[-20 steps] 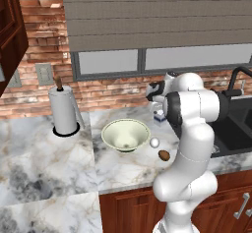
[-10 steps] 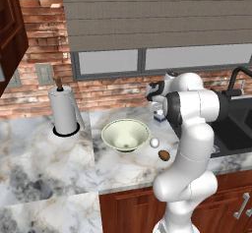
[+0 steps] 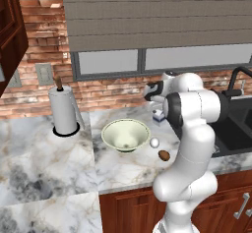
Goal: Gather the eggs and milk located in the vicinity of the sink area and place them right next to the bowl.
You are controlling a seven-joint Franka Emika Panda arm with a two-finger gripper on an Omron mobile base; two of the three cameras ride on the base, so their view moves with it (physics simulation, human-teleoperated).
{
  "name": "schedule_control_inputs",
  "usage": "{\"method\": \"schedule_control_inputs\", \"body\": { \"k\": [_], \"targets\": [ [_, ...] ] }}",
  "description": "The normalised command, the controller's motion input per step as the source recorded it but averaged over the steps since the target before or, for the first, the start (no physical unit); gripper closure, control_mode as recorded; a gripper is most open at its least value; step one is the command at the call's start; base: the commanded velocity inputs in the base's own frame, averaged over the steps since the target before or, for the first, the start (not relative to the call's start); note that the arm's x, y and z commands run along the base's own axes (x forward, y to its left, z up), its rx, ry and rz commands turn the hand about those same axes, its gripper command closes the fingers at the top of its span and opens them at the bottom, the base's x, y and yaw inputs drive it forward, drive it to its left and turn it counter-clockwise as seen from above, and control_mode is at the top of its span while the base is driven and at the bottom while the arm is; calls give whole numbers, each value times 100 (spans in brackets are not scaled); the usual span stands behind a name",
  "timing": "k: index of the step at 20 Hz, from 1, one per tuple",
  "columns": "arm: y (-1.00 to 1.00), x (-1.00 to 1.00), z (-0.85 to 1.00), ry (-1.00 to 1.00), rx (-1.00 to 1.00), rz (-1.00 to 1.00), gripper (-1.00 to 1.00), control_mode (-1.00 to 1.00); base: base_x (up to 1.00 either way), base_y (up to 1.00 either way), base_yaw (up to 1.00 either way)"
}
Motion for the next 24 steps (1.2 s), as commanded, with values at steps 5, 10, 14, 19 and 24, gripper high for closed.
{"method": "schedule_control_inputs", "body": {
  "k": [5,10,14,19,24],
  "targets": [
    [18,-12,-11,0,1,0,100,-100,0,0,0],
    [1,-1,-25,1,6,0,100,-100,0,0,0],
    [-5,0,-23,0,9,0,100,-100,0,0,0],
    [-1,0,-17,0,2,0,100,-100,0,0,0],
    [0,-2,-2,0,0,0,100,-100,0,0,0]
  ]
}}
